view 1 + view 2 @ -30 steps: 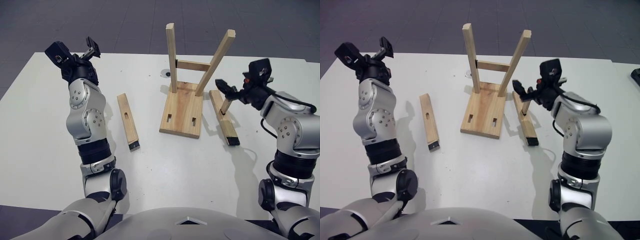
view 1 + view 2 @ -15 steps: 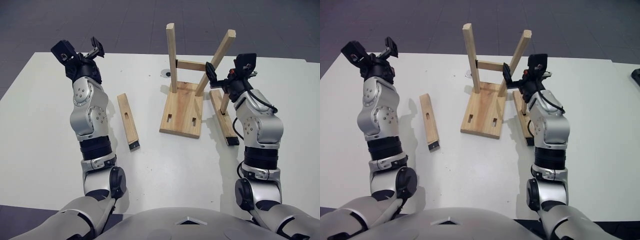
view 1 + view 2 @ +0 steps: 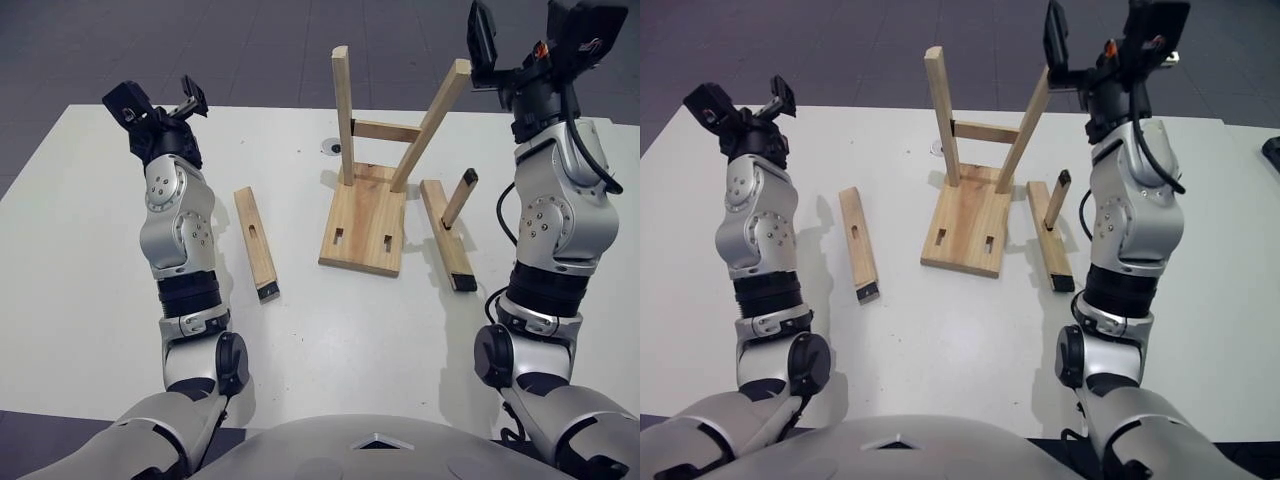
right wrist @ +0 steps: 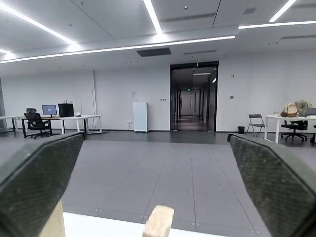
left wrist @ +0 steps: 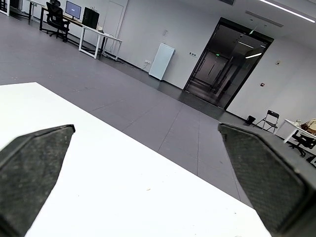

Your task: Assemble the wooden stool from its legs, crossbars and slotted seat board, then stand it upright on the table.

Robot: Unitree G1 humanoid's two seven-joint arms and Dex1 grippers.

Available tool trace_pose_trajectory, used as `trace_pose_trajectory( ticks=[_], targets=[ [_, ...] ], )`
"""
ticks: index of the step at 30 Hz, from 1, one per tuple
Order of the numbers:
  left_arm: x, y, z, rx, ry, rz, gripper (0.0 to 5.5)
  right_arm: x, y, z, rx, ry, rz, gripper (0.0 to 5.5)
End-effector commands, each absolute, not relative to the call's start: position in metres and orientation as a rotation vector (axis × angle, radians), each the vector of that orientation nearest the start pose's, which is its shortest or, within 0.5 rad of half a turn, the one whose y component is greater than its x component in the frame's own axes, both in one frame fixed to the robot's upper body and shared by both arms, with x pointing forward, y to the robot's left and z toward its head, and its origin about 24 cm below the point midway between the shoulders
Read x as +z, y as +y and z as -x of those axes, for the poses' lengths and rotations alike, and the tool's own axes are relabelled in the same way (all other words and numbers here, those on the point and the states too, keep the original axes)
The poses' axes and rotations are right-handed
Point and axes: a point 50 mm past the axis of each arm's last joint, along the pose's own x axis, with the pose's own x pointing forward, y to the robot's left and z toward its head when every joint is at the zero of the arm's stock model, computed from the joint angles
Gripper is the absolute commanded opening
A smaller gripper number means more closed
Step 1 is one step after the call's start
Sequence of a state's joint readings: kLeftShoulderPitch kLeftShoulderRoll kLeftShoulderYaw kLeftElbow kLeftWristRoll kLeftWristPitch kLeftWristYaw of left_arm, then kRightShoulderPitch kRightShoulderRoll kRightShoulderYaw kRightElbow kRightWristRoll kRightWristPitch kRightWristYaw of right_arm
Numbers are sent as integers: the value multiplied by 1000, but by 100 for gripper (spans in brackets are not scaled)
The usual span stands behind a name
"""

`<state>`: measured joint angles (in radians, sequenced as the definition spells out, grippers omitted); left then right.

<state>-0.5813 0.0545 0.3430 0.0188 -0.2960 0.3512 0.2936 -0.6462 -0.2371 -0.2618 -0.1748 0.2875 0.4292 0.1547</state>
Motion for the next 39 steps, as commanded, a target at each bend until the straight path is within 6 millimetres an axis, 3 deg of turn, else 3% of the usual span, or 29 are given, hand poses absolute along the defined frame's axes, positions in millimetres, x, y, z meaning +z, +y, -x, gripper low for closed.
trace_pose_trajectory(
  ticks=[1, 10, 17, 20, 22, 24, 28, 30, 32, 39],
  targets=[
    [173, 203, -337, 352, -193, 361, 540, 259, -187, -323, 157, -484, -82, 538],
    [174, 202, -338, 352, -202, 364, 540, 241, -186, -331, 146, -410, -56, 538],
    [173, 204, -338, 355, -202, 359, 540, 266, -178, -328, 168, -529, -101, 538],
    [173, 204, -338, 356, -200, 359, 540, 261, -175, -332, 165, -512, -97, 538],
    [172, 204, -338, 355, -195, 357, 540, 244, -172, -337, 163, -440, -83, 538],
    [170, 203, -337, 356, -188, 356, 540, 212, -172, -342, 139, -322, -33, 538],
    [166, 199, -337, 347, -173, 351, 540, 121, -186, -334, 43, 10, 47, 538],
    [165, 198, -338, 340, -165, 350, 540, 88, -189, -325, 37, 133, 78, 538],
    [164, 199, -338, 338, -161, 347, 540, 77, -188, -321, 50, 158, 78, 538],
    [164, 199, -340, 334, -159, 342, 540, 94, -190, -323, 91, 63, 33, 538]
  ],
)
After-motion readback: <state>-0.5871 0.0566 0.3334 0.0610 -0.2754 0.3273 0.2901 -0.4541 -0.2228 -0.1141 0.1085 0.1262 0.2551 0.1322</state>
